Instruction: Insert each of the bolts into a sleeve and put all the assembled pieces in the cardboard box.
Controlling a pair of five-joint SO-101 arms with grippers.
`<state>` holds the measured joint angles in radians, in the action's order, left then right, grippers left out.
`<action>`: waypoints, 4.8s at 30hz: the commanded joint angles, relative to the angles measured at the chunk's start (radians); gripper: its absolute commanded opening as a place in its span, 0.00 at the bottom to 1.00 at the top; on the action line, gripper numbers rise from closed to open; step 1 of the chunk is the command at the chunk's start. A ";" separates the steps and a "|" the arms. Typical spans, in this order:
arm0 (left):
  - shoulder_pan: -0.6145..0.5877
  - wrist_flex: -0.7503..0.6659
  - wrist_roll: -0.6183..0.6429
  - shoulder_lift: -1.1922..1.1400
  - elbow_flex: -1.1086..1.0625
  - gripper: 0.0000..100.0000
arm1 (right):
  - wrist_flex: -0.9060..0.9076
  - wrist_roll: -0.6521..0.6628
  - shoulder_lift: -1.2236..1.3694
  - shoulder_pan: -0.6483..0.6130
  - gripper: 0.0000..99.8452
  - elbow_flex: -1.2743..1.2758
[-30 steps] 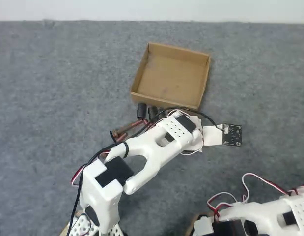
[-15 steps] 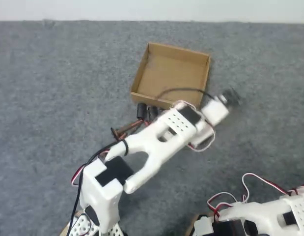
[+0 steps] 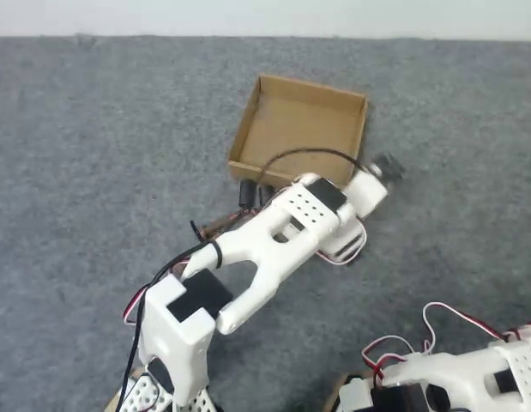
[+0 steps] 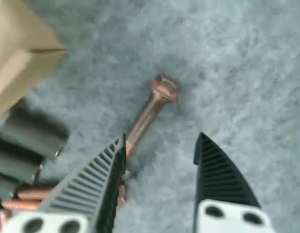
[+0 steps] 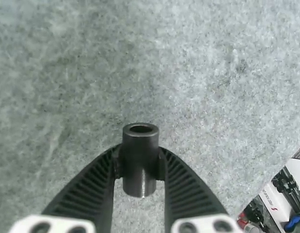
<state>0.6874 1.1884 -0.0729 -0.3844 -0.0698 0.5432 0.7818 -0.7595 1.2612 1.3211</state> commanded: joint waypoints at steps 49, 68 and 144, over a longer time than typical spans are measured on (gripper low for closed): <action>-0.037 0.064 0.020 0.123 0.114 0.01 | -0.081 0.006 -0.036 0.008 0.01 -0.012; -0.368 -0.212 0.063 0.847 -0.499 0.01 | -0.084 -0.279 -0.045 -0.323 0.01 0.000; -1.008 -0.760 0.230 1.545 -1.392 0.01 | -2.287 -0.852 0.889 -1.827 0.01 0.342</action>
<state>-0.3299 0.4810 0.1481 1.1178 -1.4998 -1.7185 -0.0867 0.1427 -0.5524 1.6387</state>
